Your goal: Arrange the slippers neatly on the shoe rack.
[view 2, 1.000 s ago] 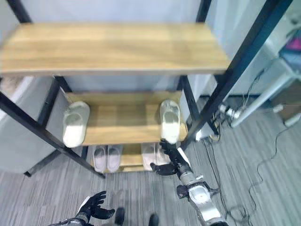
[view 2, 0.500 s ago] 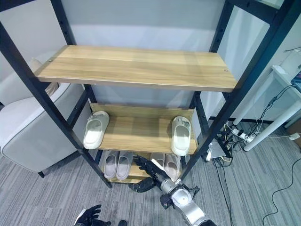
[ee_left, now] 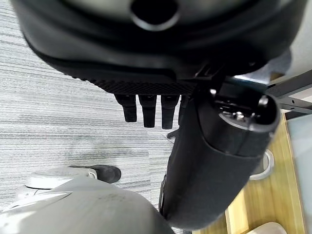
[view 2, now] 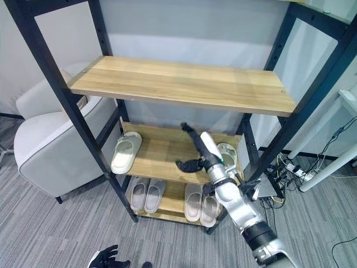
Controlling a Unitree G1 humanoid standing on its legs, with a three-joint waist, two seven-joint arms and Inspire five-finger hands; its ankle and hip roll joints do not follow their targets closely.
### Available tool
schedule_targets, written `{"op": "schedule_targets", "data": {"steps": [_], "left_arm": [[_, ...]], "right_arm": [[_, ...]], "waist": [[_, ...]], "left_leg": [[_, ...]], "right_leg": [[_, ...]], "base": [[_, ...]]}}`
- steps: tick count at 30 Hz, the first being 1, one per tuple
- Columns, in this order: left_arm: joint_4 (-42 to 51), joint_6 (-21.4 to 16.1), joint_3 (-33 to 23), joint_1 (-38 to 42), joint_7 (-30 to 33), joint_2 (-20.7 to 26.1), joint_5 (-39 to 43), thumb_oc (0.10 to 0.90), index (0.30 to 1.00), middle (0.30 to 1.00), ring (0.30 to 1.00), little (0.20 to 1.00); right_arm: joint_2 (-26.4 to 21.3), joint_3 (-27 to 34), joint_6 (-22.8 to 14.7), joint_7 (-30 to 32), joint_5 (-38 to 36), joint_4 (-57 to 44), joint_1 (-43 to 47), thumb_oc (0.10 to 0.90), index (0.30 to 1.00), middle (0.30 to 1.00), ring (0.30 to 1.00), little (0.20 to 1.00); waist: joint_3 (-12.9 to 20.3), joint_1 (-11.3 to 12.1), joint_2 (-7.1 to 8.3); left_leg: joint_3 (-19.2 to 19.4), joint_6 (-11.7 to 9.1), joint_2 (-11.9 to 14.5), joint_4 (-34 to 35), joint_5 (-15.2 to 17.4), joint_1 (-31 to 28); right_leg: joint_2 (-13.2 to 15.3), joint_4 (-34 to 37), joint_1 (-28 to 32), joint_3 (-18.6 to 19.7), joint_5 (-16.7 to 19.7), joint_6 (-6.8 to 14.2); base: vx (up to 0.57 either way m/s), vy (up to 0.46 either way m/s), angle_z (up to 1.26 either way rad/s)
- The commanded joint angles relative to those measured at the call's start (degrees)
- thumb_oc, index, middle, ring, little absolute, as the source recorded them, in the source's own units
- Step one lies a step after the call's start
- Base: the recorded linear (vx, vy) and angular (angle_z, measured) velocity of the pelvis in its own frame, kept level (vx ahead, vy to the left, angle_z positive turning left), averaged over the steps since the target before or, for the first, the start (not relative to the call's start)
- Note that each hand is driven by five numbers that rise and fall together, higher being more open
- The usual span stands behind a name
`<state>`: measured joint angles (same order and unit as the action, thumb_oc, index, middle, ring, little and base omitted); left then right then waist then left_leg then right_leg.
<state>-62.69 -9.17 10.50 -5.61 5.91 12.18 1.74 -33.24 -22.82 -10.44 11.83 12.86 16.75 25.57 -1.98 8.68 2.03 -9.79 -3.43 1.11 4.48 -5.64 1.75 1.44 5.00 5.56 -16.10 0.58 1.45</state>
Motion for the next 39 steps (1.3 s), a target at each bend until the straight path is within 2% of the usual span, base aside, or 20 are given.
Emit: {"op": "schedule_targets", "data": {"steps": [1,3,7,14,22,31,39], "left_arm": [[-6.11,-0.53,4.82,0.66,0.39,-0.20,-2.43,0.800,0.900,0.900,0.900,0.900],[-6.06,-0.63,5.00,0.89,0.34,-0.11,-2.24,0.800,0.900,0.900,0.900,0.900],[-6.51,-1.03,6.60,1.87,0.67,0.68,-1.59,0.800,0.900,0.900,0.900,0.900],[-7.76,-1.00,6.62,3.22,1.29,1.40,-1.00,0.800,0.900,0.900,0.900,0.900],[-7.76,-1.10,6.39,3.70,1.33,0.74,-0.64,0.800,0.900,0.900,0.900,0.900],[-8.40,-1.07,6.22,3.47,0.63,-0.10,-1.21,0.800,0.900,0.900,0.900,0.900],[-8.17,-1.34,6.59,3.25,0.27,-0.26,-1.09,0.800,0.900,0.900,0.900,0.900]], "right_arm": [[-2.79,-1.76,-1.43,6.06,8.73,5.38,12.66,0.800,0.900,0.900,0.900,0.900],[-3.77,-3.97,-0.87,6.13,10.44,8.25,15.63,0.800,0.900,0.900,0.900,0.900],[-4.42,-11.41,1.98,6.00,15.17,21.91,26.15,0.800,0.900,0.900,0.900,0.900],[-3.54,-17.29,4.06,5.44,18.81,32.91,33.83,0.800,0.900,0.900,0.900,0.900],[-5.45,-20.52,5.24,4.82,24.02,36.31,33.85,0.800,0.900,0.900,0.900,0.900],[-10.33,-20.38,5.10,3.95,24.75,35.09,30.24,0.800,0.900,0.900,0.900,0.900],[-10.92,-20.46,5.36,3.30,24.94,38.47,28.65,0.800,0.900,0.900,0.900,0.900]], "waist": [[2.13,3.38,2.60],[1.95,3.51,2.90],[1.47,3.97,4.52],[1.23,3.38,5.89],[1.27,2.11,5.94],[1.31,0.39,5.41],[1.10,0.15,4.91]], "left_leg": [[2.55,-1.43,-0.06,0.52,3.00,-1.21],[2.65,-1.43,-0.04,0.52,3.05,-1.04],[2.85,-1.29,-0.08,0.52,3.12,-0.31],[3.32,-1.12,-0.28,0.52,3.39,0.55],[3.89,-0.82,-0.45,0.52,3.90,0.64],[4.56,-0.44,-0.69,0.52,4.30,0.76],[4.88,-0.22,-0.87,0.52,4.33,1.03]], "right_leg": [[0.74,-0.24,-0.76,1.71,-2.63,4.61],[0.80,-0.23,-0.96,1.68,-2.53,4.71],[0.88,-0.14,-1.67,2.06,-2.05,4.93],[1.12,-0.16,-2.89,2.70,-1.57,5.21],[1.60,-0.11,-3.43,3.48,-1.19,5.48],[2.18,-0.06,-4.12,4.46,-0.81,5.79],[2.63,-0.04,-4.77,5.02,-0.40,5.98]], "base": [[-0.02,0.033,-0.02],[0.00,0.000,0.00],[-0.01,0.009,-0.01],[0.00,0.000,0.00],[0.00,0.018,-0.08],[0.00,0.012,-0.03],[0.00,0.011,-0.07]]}}
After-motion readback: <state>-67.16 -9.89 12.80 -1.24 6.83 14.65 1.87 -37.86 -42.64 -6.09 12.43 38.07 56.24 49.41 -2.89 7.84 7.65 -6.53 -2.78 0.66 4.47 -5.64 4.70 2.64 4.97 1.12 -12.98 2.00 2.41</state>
